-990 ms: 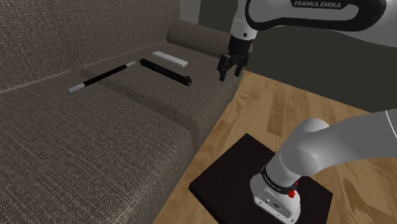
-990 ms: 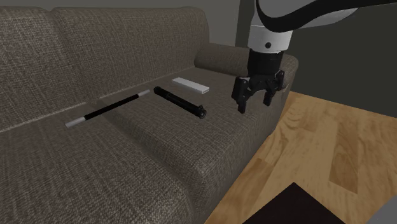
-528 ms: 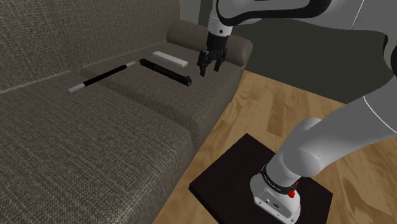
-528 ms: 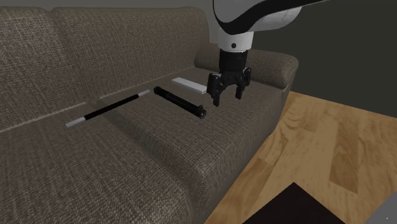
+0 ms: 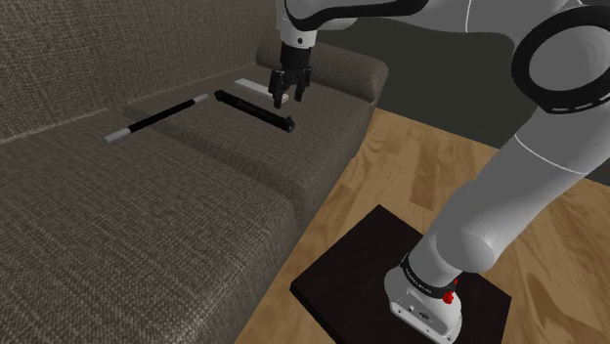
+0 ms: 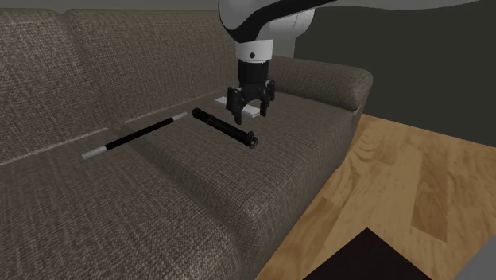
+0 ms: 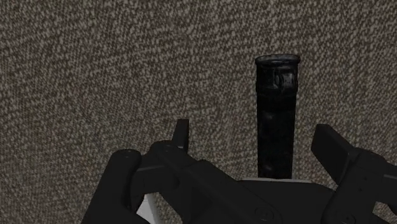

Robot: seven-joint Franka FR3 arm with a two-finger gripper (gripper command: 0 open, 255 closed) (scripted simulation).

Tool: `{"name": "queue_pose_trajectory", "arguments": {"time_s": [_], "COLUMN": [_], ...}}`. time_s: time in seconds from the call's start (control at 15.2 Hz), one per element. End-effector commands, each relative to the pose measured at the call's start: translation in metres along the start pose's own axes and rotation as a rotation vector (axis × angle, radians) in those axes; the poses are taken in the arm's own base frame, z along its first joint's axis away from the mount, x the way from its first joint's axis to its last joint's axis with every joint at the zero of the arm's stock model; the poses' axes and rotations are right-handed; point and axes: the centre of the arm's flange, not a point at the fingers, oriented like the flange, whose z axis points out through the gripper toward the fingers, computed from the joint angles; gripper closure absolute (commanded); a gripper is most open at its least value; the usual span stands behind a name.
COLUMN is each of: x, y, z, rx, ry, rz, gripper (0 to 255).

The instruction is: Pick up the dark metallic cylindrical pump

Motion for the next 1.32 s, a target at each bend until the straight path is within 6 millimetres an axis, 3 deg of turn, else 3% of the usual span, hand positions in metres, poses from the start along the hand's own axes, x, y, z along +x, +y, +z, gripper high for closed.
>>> {"name": "queue_pose_trajectory", "arguments": {"time_s": [0.0, 0.4, 0.92, 1.06, 1.12, 1.25], "x": [0.026, 0.097, 0.099, 0.099, 0.098, 0.098], "y": [-0.01, -0.04, -0.04, -0.04, -0.04, -0.04], "z": [0.002, 0.01, 0.05, 0.05, 0.05, 0.05], "rx": [0.007, 0.026, 0.027, 0.027, 0.027, 0.027], "ry": [0.002, 0.006, 0.006, 0.006, 0.006, 0.006], "rz": [-0.033, -0.128, -0.132, -0.132, -0.132, -0.132], "gripper": [0, 0, 0, 0, 255, 255]}}
